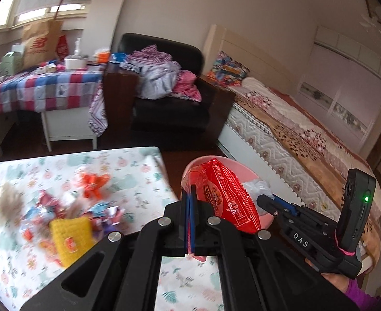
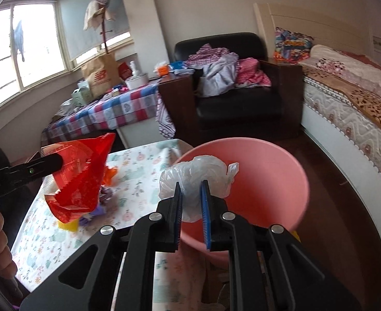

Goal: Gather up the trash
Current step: 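Carry both bags over the pink bin and open both tools to drop them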

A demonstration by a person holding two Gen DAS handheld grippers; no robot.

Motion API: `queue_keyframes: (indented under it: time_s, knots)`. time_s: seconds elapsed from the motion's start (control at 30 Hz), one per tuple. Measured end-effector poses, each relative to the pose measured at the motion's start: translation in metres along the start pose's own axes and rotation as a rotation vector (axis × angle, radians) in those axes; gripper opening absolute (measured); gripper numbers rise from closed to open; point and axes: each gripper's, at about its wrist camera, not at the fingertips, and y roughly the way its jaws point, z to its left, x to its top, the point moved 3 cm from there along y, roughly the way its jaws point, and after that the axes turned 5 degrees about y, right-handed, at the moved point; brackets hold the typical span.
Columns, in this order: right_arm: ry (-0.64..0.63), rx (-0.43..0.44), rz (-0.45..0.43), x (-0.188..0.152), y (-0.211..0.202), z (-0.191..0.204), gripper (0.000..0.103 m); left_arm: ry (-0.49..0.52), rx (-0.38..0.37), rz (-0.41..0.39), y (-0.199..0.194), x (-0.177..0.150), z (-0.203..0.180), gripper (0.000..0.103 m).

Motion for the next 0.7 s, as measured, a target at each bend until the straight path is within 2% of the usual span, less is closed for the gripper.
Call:
queue_keyframes:
  time_s: [0.37,0.7]
  knots:
    - [0.035,-0.056,0.030,-0.006,0.020,-0.029,0.014,0.040,-0.051,0.075,0.071,0.003,-0.039,0.000]
    - [0.041,-0.104,0.055,-0.010,0.035,-0.047,0.014,0.058,-0.039,0.133,0.120,0.000,-0.050,0.000]
